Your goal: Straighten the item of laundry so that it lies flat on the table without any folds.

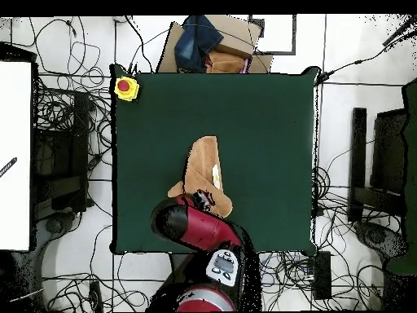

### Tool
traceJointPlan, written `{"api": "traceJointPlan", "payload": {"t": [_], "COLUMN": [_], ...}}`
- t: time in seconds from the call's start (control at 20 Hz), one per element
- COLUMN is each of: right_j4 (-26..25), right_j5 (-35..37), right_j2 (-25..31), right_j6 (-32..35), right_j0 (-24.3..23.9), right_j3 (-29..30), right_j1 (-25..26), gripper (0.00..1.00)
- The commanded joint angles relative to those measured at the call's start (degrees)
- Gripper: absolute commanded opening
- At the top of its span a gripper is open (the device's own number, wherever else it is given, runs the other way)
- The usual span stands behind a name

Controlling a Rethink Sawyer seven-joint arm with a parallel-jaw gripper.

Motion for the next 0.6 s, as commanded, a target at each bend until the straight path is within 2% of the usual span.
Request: {"api": "traceJointPlan", "payload": {"t": [0.05,0.3,0.6], "right_j4": [-4.50,-7.89,-10.35], "right_j5": [4.60,6.48,4.95], "right_j2": [2.03,3.84,5.92], "right_j6": [7.83,6.95,8.45], "right_j0": [-2.37,-4.42,-6.45], "right_j3": [-3.96,-5.31,-4.14], "right_j1": [-3.22,-4.42,-4.97], "gripper": [1.00,1.00,1.00]}}
